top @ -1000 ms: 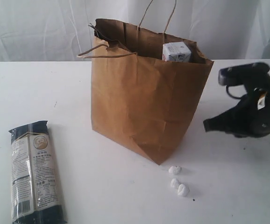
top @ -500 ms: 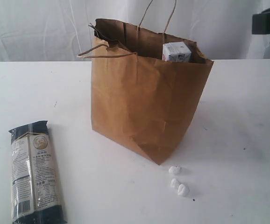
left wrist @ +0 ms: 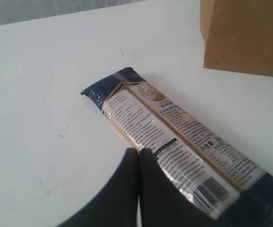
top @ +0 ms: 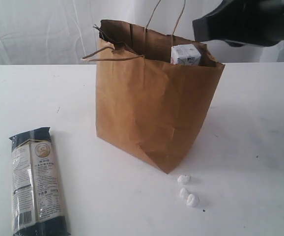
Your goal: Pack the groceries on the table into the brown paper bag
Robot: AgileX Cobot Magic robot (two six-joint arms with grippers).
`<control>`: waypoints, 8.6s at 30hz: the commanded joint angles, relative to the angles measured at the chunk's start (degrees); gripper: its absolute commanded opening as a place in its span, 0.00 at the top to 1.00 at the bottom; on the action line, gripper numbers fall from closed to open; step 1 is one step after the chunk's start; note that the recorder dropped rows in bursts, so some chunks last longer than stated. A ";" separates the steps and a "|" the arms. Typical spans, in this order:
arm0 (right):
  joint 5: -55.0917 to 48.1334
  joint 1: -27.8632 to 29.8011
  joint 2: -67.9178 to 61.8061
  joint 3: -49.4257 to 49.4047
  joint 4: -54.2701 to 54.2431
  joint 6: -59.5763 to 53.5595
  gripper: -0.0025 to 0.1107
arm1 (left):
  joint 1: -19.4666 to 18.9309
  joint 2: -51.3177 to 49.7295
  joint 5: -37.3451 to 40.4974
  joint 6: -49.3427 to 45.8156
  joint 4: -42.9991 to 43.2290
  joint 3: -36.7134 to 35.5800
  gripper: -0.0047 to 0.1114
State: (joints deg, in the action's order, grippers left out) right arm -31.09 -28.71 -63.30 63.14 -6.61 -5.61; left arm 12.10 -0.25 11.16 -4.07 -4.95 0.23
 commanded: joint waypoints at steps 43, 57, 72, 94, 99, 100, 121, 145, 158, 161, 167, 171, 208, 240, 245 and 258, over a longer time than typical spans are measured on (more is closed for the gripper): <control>-9.23 0.76 -13.38 8.17 2.73 2.82 0.98 | -0.08 0.25 0.00 -0.18 -0.35 -0.23 0.96; -6.43 0.76 -13.49 8.21 8.76 2.82 0.98 | -0.08 0.25 0.00 -0.18 -0.35 -0.23 0.96; -7.66 0.76 -13.49 8.21 8.76 2.82 0.51 | -0.08 0.25 0.00 -0.18 -0.35 -0.23 0.96; -18.06 0.76 13.32 -2.24 12.68 8.48 0.54 | -0.08 0.25 0.00 -0.18 -0.35 -0.23 0.96; -27.20 0.76 19.50 -8.99 8.15 8.35 0.54 | -0.08 0.25 0.00 -0.18 -0.35 -0.23 0.96; -28.54 0.76 19.81 -10.32 5.85 7.58 0.54 | -0.08 0.25 0.00 -0.18 -0.35 -0.23 0.96; -2.20 0.48 -14.93 -26.13 -11.49 -12.10 0.54 | -0.08 0.25 0.00 -0.18 -0.35 -0.23 0.96; 9.81 -1.69 -33.99 -24.93 -15.88 -17.25 0.66 | -0.08 0.25 0.00 -0.18 -0.35 -0.23 0.96; 7.72 -1.69 -27.15 -26.40 -16.02 -14.93 0.98 | -0.08 0.25 0.00 -0.18 -0.35 -0.23 0.96; 6.23 -1.69 -22.45 -27.41 -16.02 -14.79 0.98 | -0.08 0.25 0.00 -0.18 -0.35 -0.23 0.96; 1.51 -1.69 -12.13 -28.57 -16.02 -14.55 0.98 | -0.08 0.25 0.00 -0.18 -0.35 -0.23 0.96; 0.08 -1.69 -3.82 -28.24 -16.02 -13.74 0.98 | -0.08 0.25 0.00 -0.18 -0.35 -0.23 0.96; 3.59 -1.47 -24.52 16.90 -5.26 -14.59 0.45 | -0.08 0.25 0.00 -0.18 -0.35 -0.23 0.96; -4.96 -1.47 -7.18 -22.49 1.03 2.89 0.44 | -0.08 0.25 0.00 -0.18 -0.35 -0.23 0.96; 0.62 -1.70 -18.20 -22.49 -5.05 -3.55 0.38 | -0.08 0.25 0.00 -0.18 -0.35 -0.23 0.96; 6.16 -4.38 -33.43 -19.07 -7.03 -7.61 0.39 | -0.08 0.25 0.00 -0.18 -0.35 -0.23 0.96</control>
State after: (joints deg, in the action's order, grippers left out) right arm -26.95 -33.04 -96.13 43.85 -13.47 -12.63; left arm 12.10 -0.25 11.16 -4.07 -4.95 0.23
